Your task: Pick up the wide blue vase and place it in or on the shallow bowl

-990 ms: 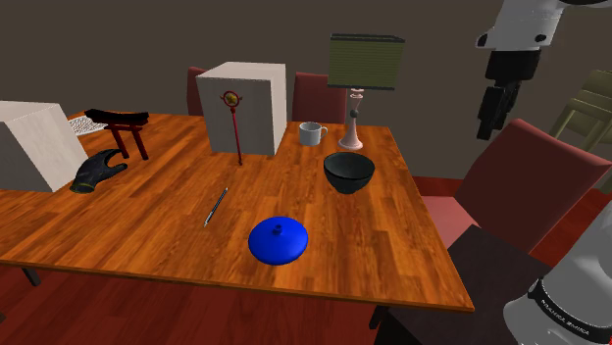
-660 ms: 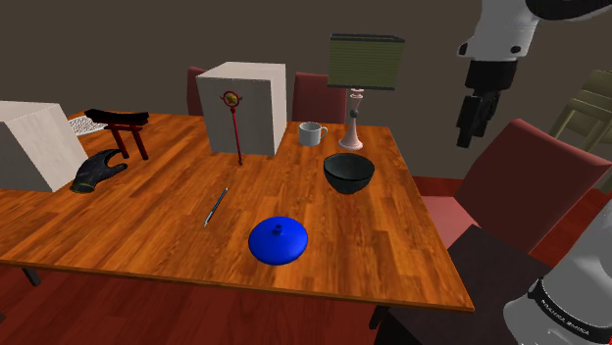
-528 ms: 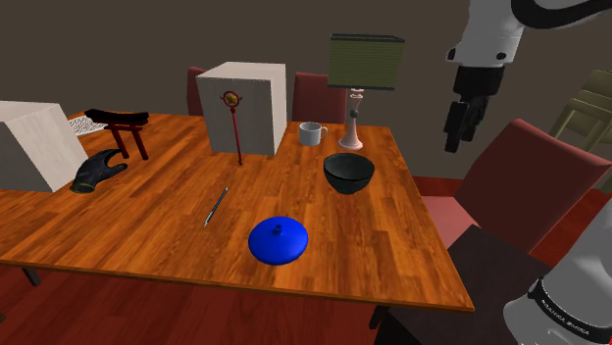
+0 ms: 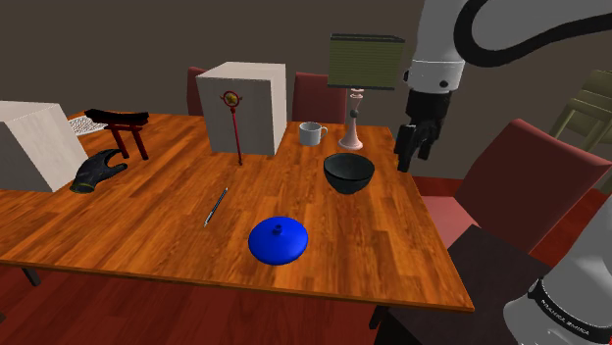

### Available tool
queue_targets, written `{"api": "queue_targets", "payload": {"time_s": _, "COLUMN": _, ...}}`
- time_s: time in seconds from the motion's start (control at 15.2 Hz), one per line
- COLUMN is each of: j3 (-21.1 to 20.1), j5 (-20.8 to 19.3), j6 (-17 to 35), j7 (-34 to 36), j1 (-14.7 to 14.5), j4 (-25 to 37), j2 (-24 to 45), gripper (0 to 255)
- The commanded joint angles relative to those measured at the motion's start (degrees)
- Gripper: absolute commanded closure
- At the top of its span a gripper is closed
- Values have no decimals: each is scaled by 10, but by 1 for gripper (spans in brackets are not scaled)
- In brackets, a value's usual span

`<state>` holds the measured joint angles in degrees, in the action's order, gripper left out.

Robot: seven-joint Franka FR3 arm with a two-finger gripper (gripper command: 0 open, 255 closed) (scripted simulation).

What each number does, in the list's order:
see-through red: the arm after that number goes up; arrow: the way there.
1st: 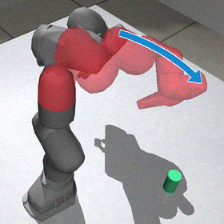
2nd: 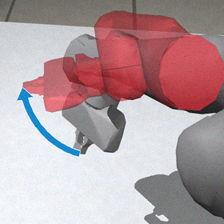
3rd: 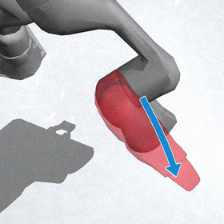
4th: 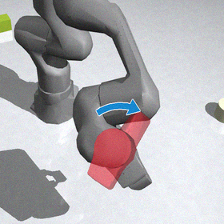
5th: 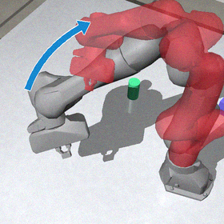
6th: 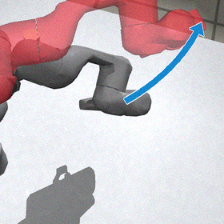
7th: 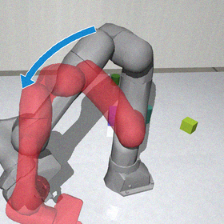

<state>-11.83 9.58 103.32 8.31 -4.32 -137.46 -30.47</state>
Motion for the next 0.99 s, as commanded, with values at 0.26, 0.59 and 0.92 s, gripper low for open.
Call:
{"api": "queue_targets", "payload": {"time_s": 0.26, "j3": -54, "j5": 7, "j6": 85, "j7": 59, "j1": -12, "j4": 38, "j2": 103, "gripper": 0}}
{"api": "queue_targets", "payload": {"time_s": 0.59, "j3": -94, "j5": -12, "j6": 143, "j7": 115, "j1": -18, "j4": 92, "j2": 201, "gripper": 0}}
{"api": "queue_targets", "payload": {"time_s": 0.92, "j3": -124, "j5": -56, "j6": 185, "j7": 180, "j1": -30, "j4": 163, "j2": 307, "gripper": 0}}
